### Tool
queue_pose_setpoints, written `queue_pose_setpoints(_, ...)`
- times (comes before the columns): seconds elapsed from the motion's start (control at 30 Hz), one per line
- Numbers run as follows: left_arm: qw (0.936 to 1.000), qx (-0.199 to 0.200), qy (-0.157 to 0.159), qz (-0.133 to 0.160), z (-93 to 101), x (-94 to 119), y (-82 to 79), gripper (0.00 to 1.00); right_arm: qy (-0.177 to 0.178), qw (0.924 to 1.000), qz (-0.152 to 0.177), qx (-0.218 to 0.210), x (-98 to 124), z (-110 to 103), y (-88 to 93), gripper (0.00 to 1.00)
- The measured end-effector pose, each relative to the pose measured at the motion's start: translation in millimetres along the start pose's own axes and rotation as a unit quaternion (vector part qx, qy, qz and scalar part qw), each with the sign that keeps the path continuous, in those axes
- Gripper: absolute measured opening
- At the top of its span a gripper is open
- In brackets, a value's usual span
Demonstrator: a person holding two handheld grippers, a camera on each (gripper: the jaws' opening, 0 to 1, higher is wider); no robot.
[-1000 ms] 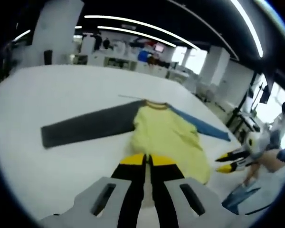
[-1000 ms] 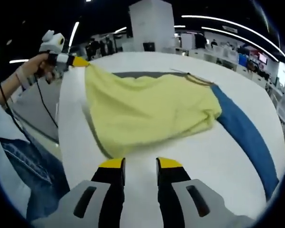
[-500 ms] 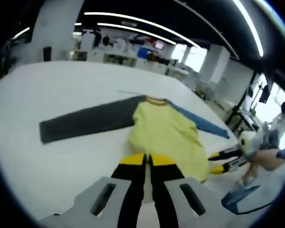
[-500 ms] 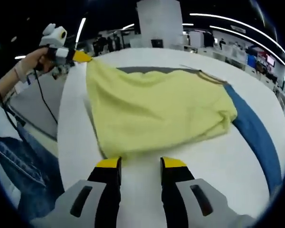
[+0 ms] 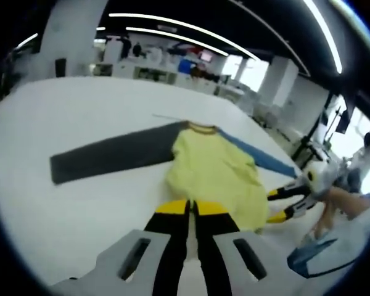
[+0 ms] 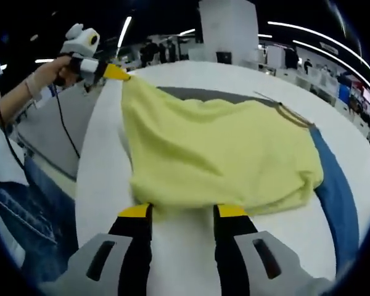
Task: Fold the garment on the visible template until the final outline fits inside the template.
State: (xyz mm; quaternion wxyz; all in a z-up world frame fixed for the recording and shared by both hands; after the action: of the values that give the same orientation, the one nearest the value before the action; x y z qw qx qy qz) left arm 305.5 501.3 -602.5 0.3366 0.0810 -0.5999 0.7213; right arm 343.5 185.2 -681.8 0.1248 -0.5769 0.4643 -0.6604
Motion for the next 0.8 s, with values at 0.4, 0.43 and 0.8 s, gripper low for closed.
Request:
queue_pose_setpoints(0.4, 1.0000, 0.002, 0.000, -0.003, -1.7, -1, 1.0, 0.00, -0.027, 0.9987, -0.019, 0.039, -13, 19, -24.8, 0.49)
queue_pose_setpoints(0.43, 1.0000, 0.003, 0.001, -0.003, -2.3, -1, 1.2, 0.00, -0.025, 0.9988, -0.018, 0.038, -15, 22, -26.5, 0.49)
queue_pose_setpoints(0.8, 0.9999, 0.009, -0.003, -0.005, -6.4, -1, 4.1, 0.00, -0.010, 0.9981, -0.038, 0.047, -29, 33, -34.3, 0.42)
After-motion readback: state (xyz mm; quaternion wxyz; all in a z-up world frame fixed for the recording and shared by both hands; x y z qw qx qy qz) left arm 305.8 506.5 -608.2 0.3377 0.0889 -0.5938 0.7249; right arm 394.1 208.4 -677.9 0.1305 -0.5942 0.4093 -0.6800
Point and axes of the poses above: the point that each gripper's makers call its tool centre point, and the gripper's own axes: x roughly backward along the fingers, z roughly to its right, y roughly out of its underside, the point moved 10 cm from there along x, roughly backward along the fingers, and after that the axes turned 3 degrees about -x, right-handed, at the moved point
